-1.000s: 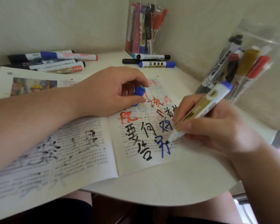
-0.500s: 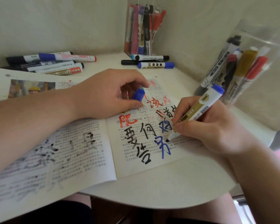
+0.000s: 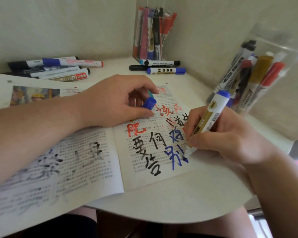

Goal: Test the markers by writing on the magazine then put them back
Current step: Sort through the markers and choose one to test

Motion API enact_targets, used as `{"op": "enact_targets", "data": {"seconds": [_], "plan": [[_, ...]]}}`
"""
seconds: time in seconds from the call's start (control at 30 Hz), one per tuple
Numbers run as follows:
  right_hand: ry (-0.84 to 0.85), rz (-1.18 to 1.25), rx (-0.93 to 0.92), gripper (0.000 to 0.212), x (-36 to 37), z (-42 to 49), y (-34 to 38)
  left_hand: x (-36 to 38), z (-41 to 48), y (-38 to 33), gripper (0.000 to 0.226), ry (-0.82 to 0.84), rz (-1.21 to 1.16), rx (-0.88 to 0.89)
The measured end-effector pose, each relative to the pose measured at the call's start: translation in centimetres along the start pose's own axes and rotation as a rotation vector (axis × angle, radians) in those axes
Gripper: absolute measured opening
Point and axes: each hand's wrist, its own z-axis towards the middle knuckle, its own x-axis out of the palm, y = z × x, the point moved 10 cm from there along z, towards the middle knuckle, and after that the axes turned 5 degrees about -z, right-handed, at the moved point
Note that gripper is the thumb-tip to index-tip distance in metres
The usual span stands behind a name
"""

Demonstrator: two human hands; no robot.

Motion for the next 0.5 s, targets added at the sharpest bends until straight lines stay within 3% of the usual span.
{"op": "enact_targets", "data": {"seconds": [0.17,0.23,0.37,0.5], "plan": [[-0.046,0.223,-0.070,0.013,-2.1,2.3,1.2,-0.3,0.1,0.4,0.046,-0.019,-0.050,-0.062],[-0.058,0.130,-0.091,0.019,-2.9,3.8,2.8,-0.5,0.2,0.7,0.050,-0.047,-0.056,-0.081],[-0.031,-0.002,-0.129,0.008,-3.2,8.4,6.3,-1.4,0.5,1.8,0.058,-0.121,0.001,-0.143],[-0.159,0.012,-0.169,0.007,-4.3,12.4,7.2,-2.1,0.6,2.8,0.061,-0.156,-0.009,-0.200]]}}
